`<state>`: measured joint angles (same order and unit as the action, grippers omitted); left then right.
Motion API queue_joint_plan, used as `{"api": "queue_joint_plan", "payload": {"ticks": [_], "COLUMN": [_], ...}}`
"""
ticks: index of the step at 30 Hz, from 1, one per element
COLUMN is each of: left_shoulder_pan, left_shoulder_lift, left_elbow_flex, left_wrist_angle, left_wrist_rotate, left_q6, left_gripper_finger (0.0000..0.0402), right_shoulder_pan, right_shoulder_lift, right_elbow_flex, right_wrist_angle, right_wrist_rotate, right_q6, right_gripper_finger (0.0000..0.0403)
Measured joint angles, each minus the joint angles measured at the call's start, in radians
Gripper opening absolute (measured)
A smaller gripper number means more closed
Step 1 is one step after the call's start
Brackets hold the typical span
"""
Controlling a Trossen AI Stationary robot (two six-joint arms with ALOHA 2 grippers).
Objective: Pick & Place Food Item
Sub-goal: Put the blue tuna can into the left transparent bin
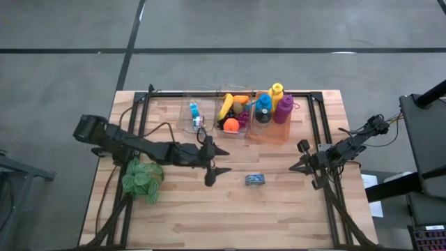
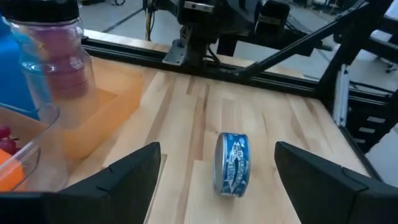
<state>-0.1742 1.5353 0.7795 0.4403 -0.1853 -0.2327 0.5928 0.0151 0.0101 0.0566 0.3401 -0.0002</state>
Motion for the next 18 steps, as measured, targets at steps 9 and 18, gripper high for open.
{"api": "queue_joint_plan", "payload": {"ticks": [9, 18], "left_shoulder_pan": [0.002, 0.002], "left_shoulder_lift": [0.136, 0.253], "left_elbow_flex": [0.033, 0.128], "left_wrist_angle": [0.027, 0.038], "left_wrist_rotate": [-0.064, -0.066], "left_q6": [-0.012, -0.052], "left_gripper_finger": [0.0322, 0.0322], "right_shoulder_pan": [0.0, 0.0], "right_shoulder_lift": [0.0, 0.0], "right_elbow_flex": [0.0, 0.0], "right_wrist_angle": [0.0, 0.0], "right_wrist_rotate": [0.0, 0.0], "right_q6": [0.0, 0.0], "right_gripper_finger": [0.0008, 0.0008]}}
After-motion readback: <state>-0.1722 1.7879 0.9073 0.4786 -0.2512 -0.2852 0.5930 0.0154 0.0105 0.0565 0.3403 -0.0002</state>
